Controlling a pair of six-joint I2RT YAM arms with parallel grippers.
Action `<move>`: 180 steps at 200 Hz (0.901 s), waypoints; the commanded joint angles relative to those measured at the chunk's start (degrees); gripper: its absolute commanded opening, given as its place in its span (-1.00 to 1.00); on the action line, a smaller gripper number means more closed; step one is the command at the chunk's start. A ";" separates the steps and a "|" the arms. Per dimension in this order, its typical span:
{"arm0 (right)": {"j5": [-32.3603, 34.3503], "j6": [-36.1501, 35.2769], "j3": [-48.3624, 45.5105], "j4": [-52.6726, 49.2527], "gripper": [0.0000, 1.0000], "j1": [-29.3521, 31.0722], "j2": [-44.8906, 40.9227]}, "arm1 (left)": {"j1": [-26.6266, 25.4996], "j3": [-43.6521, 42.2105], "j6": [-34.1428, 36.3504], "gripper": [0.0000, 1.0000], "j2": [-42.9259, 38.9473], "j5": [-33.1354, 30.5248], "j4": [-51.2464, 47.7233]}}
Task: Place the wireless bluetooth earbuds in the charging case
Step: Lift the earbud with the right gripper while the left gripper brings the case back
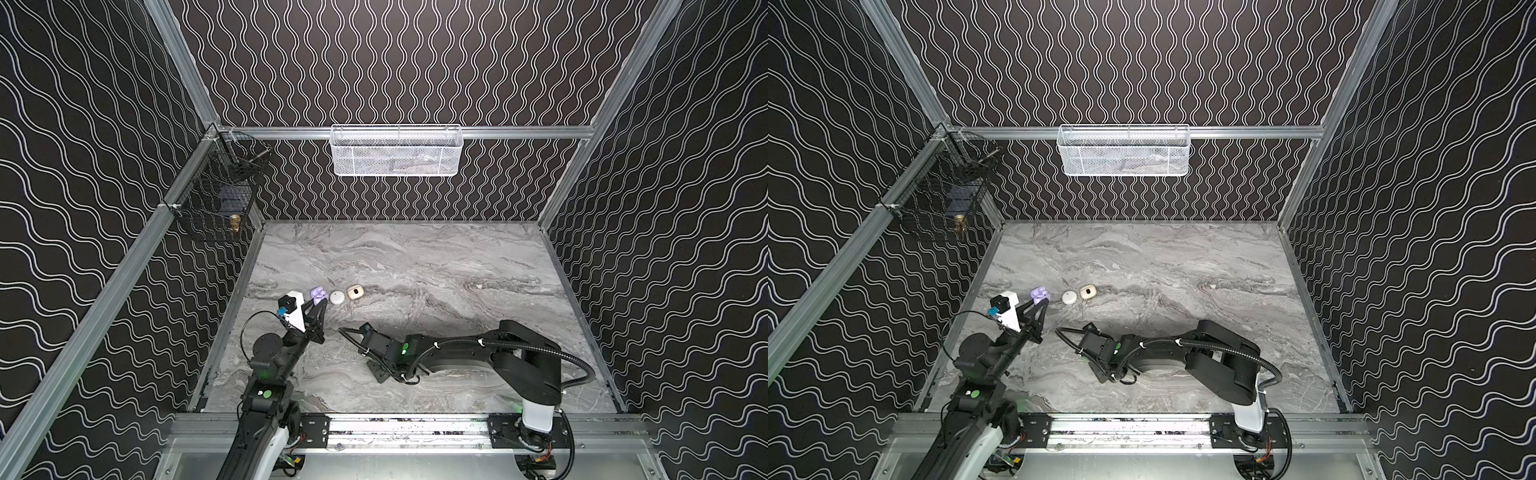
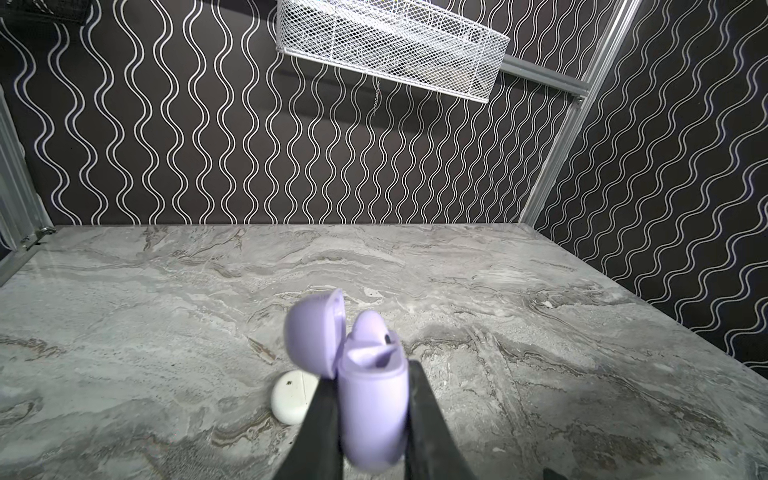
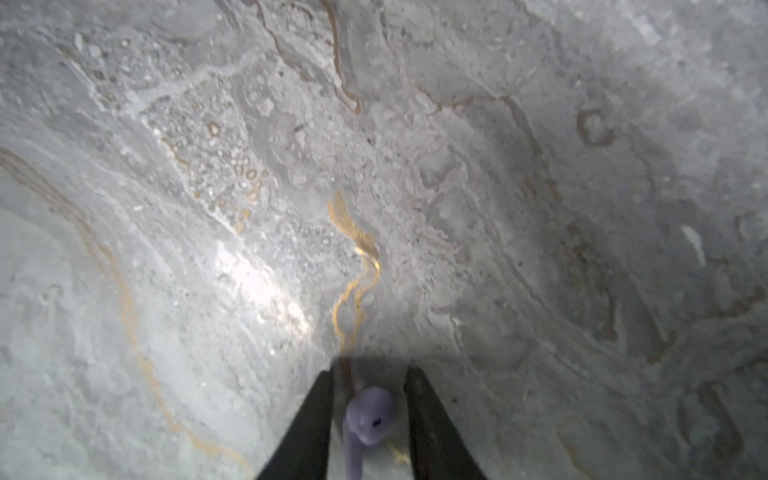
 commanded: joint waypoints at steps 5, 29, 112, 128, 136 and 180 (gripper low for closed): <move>-2.61 2.23 -0.45 -8.09 -0.27 0.55 0.36 | 0.08 0.47 -0.09 -1.00 -0.99 0.92 0.52; -2.43 2.76 -0.52 -8.50 -0.26 0.74 0.72 | 0.08 0.79 0.07 -1.00 -0.89 1.01 0.09; -2.93 5.19 -1.68 -7.18 -0.52 0.82 0.31 | 0.08 1.42 0.03 -1.00 -1.46 1.51 -1.01; -3.83 6.72 -2.99 -4.91 -0.57 0.81 -1.95 | 0.08 1.51 0.20 -1.00 -1.46 2.48 -0.95; -3.88 7.60 -3.64 -3.94 -0.58 0.84 -3.08 | 0.08 1.51 0.33 -1.00 -1.44 3.36 -0.45; -1.50 11.35 -6.76 2.72 -0.59 0.76 -14.21 | 0.08 0.72 -0.73 -1.00 -1.20 11.85 7.00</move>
